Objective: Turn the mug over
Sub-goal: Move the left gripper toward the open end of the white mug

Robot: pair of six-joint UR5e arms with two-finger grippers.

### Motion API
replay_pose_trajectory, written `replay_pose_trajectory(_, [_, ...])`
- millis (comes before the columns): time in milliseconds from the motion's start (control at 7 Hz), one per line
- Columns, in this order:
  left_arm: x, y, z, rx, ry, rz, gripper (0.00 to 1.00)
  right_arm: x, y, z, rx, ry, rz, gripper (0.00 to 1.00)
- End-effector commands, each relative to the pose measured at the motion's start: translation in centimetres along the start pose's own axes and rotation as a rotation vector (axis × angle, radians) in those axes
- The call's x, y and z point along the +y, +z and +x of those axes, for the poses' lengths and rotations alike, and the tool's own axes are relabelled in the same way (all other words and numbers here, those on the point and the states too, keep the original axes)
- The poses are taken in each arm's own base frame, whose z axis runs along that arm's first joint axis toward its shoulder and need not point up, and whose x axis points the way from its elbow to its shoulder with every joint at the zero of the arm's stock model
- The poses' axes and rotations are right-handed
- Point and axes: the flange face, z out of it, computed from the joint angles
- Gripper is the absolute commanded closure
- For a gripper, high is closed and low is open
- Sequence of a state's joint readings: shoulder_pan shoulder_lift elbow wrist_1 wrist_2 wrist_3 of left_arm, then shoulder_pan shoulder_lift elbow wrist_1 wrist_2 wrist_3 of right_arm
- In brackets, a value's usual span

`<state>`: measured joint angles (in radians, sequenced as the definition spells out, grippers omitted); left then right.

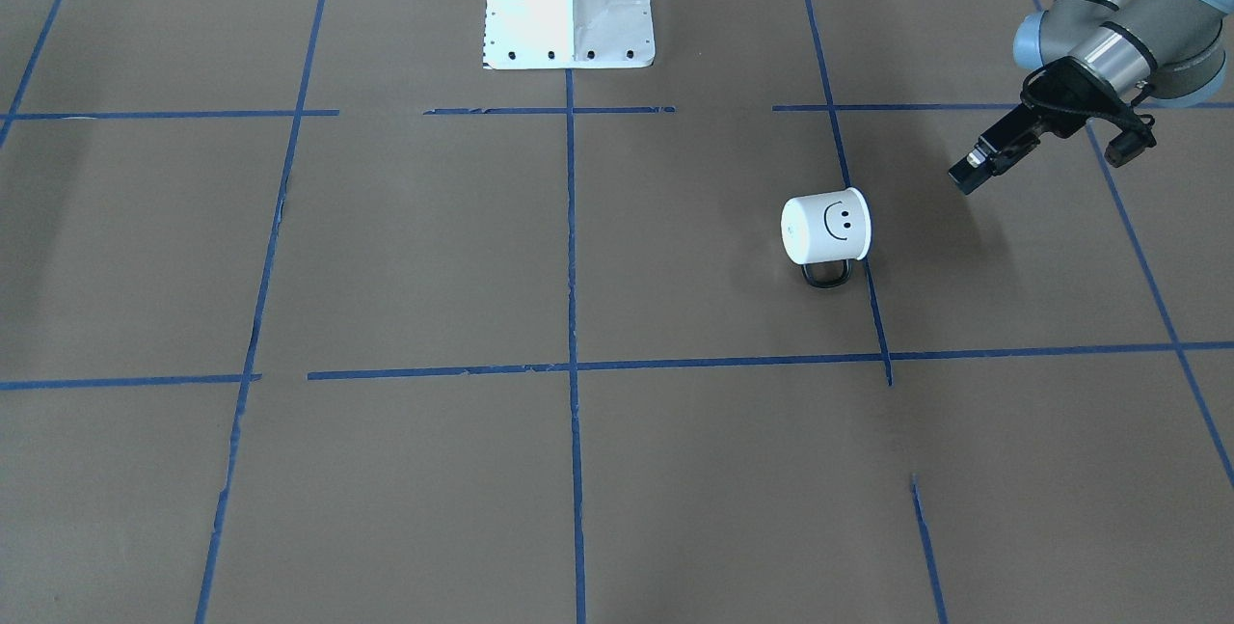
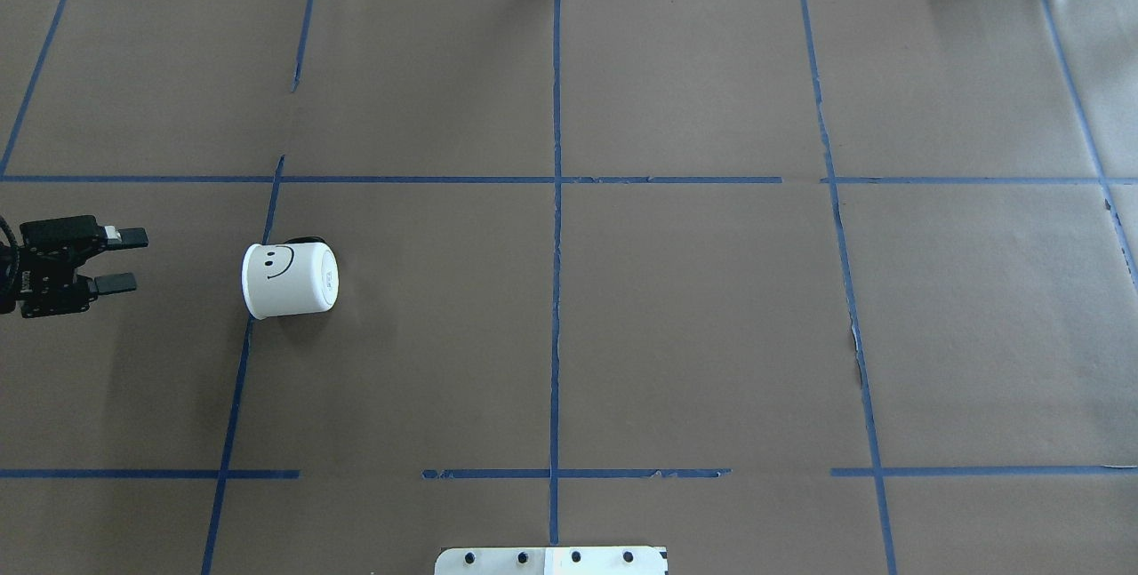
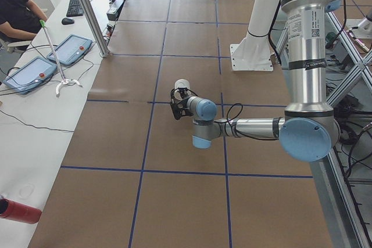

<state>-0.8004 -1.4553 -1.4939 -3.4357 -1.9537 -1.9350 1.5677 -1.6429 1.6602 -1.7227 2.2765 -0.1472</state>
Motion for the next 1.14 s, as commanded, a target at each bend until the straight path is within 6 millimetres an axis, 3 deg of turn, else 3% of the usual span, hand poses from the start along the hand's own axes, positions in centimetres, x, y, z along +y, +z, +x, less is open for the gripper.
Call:
replay_pose_trajectory(0, [2.5, 4.3, -0.2, 0.171, 0.005, -0.06, 0.0, 0.0, 0.0, 0.0, 0.0, 0.0, 0.0, 0.0])
replay_pose_trajectory(143, [2.2, 6.7, -0.5, 0.21, 0.02, -0.081, 0.0, 0.0, 0.0, 0.0, 0.0, -0.001, 0.001, 0.0])
replay_pose_trajectory(429, [3.1, 9.7, 0.9, 0.234, 0.033, -0.114, 0.0, 0.0, 0.0, 0.0, 0.0, -0.001, 0.001, 0.0])
replay_pose_trajectory(571, [4.0, 10.1, 0.1, 0.221, 0.08, -0.132, 0.0, 0.0, 0.0, 0.0, 0.0, 0.0, 0.0, 0.0])
replay_pose_trajectory(857, [3.5, 8.3, -2.5, 0.17, 0.155, -0.11, 0.0, 0.0, 0.0, 0.0, 0.0, 0.0, 0.0, 0.0])
replay_pose_trajectory(1000, [3.6, 9.0, -2.0, 0.182, 0.156, -0.109, 0.0, 0.0, 0.0, 0.0, 0.0, -0.001, 0.001, 0.0])
